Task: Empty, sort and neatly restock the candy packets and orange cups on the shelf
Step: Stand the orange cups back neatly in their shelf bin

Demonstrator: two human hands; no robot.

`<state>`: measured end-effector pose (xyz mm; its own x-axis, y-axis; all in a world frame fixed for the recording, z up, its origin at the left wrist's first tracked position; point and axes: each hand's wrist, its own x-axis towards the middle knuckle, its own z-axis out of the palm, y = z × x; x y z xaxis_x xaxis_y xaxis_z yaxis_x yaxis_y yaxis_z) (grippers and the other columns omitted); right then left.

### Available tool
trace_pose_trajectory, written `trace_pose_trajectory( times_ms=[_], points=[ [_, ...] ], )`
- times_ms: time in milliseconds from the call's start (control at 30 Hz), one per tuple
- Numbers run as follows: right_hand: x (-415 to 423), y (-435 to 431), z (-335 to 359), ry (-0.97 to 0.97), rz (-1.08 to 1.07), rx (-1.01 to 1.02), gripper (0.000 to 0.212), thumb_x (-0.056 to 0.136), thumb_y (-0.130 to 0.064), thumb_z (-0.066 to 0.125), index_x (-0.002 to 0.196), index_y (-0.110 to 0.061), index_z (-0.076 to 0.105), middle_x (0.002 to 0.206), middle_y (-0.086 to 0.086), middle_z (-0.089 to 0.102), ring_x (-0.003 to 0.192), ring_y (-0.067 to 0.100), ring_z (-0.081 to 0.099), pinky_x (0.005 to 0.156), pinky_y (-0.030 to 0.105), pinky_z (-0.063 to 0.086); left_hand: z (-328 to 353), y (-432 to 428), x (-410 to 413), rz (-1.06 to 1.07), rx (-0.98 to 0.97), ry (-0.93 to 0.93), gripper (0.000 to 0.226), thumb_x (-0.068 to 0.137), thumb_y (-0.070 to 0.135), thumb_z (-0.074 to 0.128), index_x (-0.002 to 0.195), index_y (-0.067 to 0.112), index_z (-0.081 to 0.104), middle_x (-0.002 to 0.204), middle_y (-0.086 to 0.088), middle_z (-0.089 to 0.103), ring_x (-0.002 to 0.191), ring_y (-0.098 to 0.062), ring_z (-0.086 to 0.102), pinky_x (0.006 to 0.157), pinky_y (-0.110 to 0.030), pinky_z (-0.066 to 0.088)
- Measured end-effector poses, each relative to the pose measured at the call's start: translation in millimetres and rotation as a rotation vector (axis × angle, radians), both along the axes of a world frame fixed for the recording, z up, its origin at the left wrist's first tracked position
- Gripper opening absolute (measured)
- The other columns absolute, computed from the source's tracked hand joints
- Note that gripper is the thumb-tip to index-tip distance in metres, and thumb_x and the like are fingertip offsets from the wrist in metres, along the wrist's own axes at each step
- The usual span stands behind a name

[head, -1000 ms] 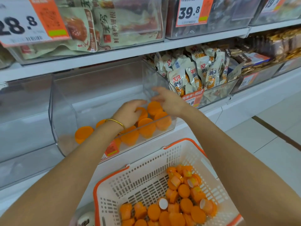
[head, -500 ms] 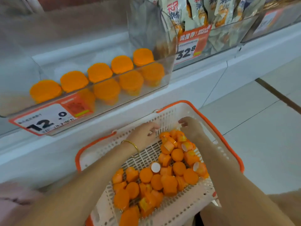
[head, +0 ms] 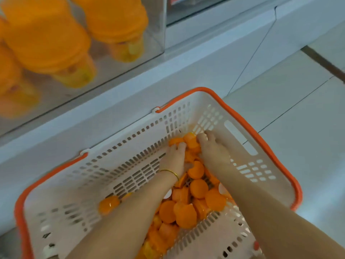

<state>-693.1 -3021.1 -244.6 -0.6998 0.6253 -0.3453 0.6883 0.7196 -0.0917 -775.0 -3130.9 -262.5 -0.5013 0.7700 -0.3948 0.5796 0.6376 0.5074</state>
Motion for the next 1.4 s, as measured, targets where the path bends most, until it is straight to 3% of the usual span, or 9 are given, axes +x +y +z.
trace_pose_trajectory(
  times_ms=[167, 367, 533, 633, 767, 900, 1133, 1300, 1400],
  points=[
    [10.3, -8.6, -9.2, 0.109, -0.026, 0.049, 0.042, 0.087, -0.030, 0.055, 0.125, -0.017, 0.044, 0.125, 0.006, 0.055, 0.112, 0.031, 0.054, 0.089, 0.043, 0.040, 1.7, -17.4, 3.0, 0.236, 0.131, -0.113, 0.041, 0.073, 0.031, 0.072, 0.097, 0.022, 0.040, 0.089, 0.004, 0.047, 0.078, -0.015, 0.051, 0.060, -0.028, 0.041],
    [17.8, -8.8, -16.2, 0.154, 0.052, 0.205, 0.052, 0.075, -0.046, 0.070, 0.112, -0.010, 0.062, 0.091, 0.010, 0.067, 0.082, 0.034, 0.062, 0.067, 0.042, 0.050, 3.0, -46.0, 1.2, 0.360, 0.219, -0.289, 0.071, 0.074, 0.022, 0.075, 0.135, 0.020, 0.038, 0.128, 0.004, 0.042, 0.117, -0.011, 0.043, 0.093, -0.024, 0.037],
    [22.7, -17.5, -30.1, 0.265, 0.137, 0.147, 0.051, 0.078, -0.049, 0.067, 0.111, -0.011, 0.059, 0.098, 0.009, 0.067, 0.090, 0.034, 0.062, 0.080, 0.044, 0.050, 6.4, -58.9, -0.7, 0.345, 0.107, -0.308, 0.073, 0.077, 0.022, 0.074, 0.139, 0.020, 0.033, 0.138, -0.003, 0.037, 0.124, -0.018, 0.039, 0.094, -0.026, 0.034],
    [20.4, -11.3, -33.7, 0.225, 0.125, 0.208, 0.057, 0.082, -0.056, 0.056, 0.117, -0.012, 0.057, 0.096, 0.009, 0.067, 0.088, 0.034, 0.062, 0.075, 0.043, 0.050, 9.5, -62.4, -2.9, 0.362, 0.104, -0.311, 0.072, 0.078, 0.023, 0.074, 0.138, 0.021, 0.035, 0.137, -0.004, 0.038, 0.122, -0.017, 0.040, 0.092, -0.025, 0.035],
    [16.3, -9.6, -35.2, 0.165, 0.164, 0.255, 0.063, 0.077, -0.060, 0.063, 0.119, -0.015, 0.055, 0.088, 0.009, 0.069, 0.084, 0.034, 0.063, 0.066, 0.042, 0.050, 14.3, -66.2, -1.2, 0.376, 0.075, -0.322, 0.071, 0.078, 0.024, 0.073, 0.138, 0.022, 0.034, 0.138, -0.005, 0.037, 0.122, -0.018, 0.041, 0.094, -0.028, 0.038],
    [13.4, -13.2, -32.3, 0.163, 0.179, 0.193, 0.060, 0.080, -0.064, 0.056, 0.113, -0.013, 0.057, 0.091, 0.009, 0.067, 0.081, 0.032, 0.061, 0.052, 0.036, 0.046, 19.1, -68.8, 0.9, 0.383, 0.072, -0.334, 0.070, 0.079, 0.025, 0.072, 0.138, 0.022, 0.034, 0.137, -0.004, 0.038, 0.121, -0.019, 0.041, 0.097, -0.032, 0.040],
    [15.8, 2.9, -24.0, 0.199, 0.253, 0.050, 0.055, 0.090, -0.062, 0.042, 0.118, -0.014, 0.044, 0.107, 0.007, 0.058, 0.096, 0.024, 0.056, 0.068, 0.033, 0.042, 32.5, -72.6, -1.8, 0.395, 0.078, -0.347, 0.067, 0.081, 0.025, 0.071, 0.137, 0.025, 0.035, 0.137, -0.001, 0.036, 0.119, -0.019, 0.043, 0.096, -0.040, 0.047],
    [12.9, -12.5, 12.1, 0.463, 0.020, -0.111, 0.046, 0.088, -0.055, 0.053, 0.111, -0.016, 0.046, 0.084, 0.000, 0.058, 0.076, 0.017, 0.058, 0.060, 0.028, 0.041, 72.1, -76.9, -6.6, 0.413, 0.131, -0.356, 0.058, 0.082, 0.023, 0.069, 0.132, 0.026, 0.039, 0.129, 0.000, 0.043, 0.108, -0.015, 0.046, 0.088, -0.031, 0.045],
    [16.2, -32.8, 59.4, 0.695, -0.187, -0.306, 0.040, 0.088, -0.046, 0.059, 0.112, -0.017, 0.045, 0.080, -0.009, 0.053, 0.073, 0.009, 0.055, 0.065, 0.028, 0.045, 114.9, -81.1, -5.4, 0.421, 0.174, -0.355, 0.059, 0.085, 0.023, 0.066, 0.136, 0.021, 0.037, 0.131, -0.002, 0.043, 0.109, -0.015, 0.047, 0.096, -0.035, 0.045]
  ],
)
